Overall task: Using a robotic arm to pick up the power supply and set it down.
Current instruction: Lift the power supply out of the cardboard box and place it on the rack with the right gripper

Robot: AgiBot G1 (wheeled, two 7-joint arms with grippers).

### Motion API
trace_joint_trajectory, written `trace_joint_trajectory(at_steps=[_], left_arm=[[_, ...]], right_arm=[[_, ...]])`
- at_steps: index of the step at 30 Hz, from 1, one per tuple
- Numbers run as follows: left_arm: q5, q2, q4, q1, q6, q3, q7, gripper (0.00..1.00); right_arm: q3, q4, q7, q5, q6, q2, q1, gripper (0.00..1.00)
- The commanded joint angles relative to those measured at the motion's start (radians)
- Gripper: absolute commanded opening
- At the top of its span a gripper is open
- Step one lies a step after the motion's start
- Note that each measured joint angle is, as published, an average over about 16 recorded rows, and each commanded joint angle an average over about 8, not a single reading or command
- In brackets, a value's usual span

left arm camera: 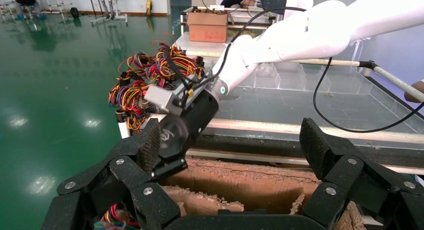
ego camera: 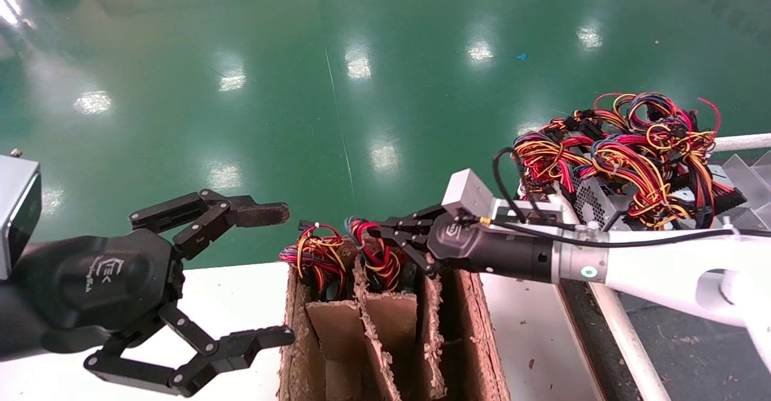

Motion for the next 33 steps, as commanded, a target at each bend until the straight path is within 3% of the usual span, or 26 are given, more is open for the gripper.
trace_joint_trajectory(at_steps=[1, 12, 22, 26, 33], left_arm=[[0.0, 0.0, 0.0, 0.0, 0.0, 0.0, 0.0, 1.0], [0.0, 0.0, 0.0, 0.0, 0.0, 0.0, 0.0, 1.0], [0.0, 0.0, 0.0, 0.0, 0.0, 0.0, 0.0, 1.0], [0.0, 0.0, 0.0, 0.0, 0.0, 0.0, 0.0, 1.0], [0.0, 0.0, 0.0, 0.0, 0.0, 0.0, 0.0, 1.0]], right_arm=[[0.005, 0.001, -0.006, 0.008, -0.011, 0.007, 0.003, 0.0], [0.056, 0.103, 0.024, 0.081, -0.081, 0.093, 0.035, 0.0], [0.127, 0.354, 0.187, 0.183, -0.115, 0.25, 0.062, 0.0], [0.168, 0.51, 0.275, 0.222, -0.072, 0.341, 0.066, 0.0], [0.249, 0.749, 0.418, 0.248, 0.093, 0.523, 0.057, 0.0]])
